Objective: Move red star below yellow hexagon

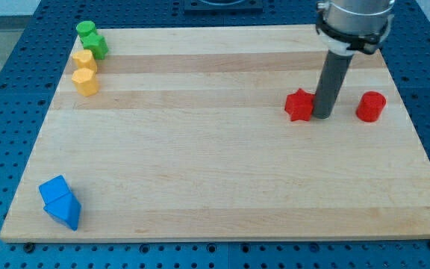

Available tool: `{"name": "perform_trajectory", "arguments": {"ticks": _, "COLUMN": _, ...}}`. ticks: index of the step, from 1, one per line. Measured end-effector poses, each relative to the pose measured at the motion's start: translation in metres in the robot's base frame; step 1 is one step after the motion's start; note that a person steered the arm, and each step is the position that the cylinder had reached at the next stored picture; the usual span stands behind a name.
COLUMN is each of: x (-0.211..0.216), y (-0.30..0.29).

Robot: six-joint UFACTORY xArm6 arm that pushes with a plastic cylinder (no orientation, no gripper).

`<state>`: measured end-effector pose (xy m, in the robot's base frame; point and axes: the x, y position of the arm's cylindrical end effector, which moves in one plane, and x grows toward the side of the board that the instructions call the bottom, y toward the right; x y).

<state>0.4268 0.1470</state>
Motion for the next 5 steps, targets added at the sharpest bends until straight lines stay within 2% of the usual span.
{"name": "perform_trajectory", "arguments": {"ticks": 3, "x": -0.023, "y": -0.016}}
{"name": "perform_trajectory", "arguments": {"ticks": 5, "x": -0.023, "y": -0.064}}
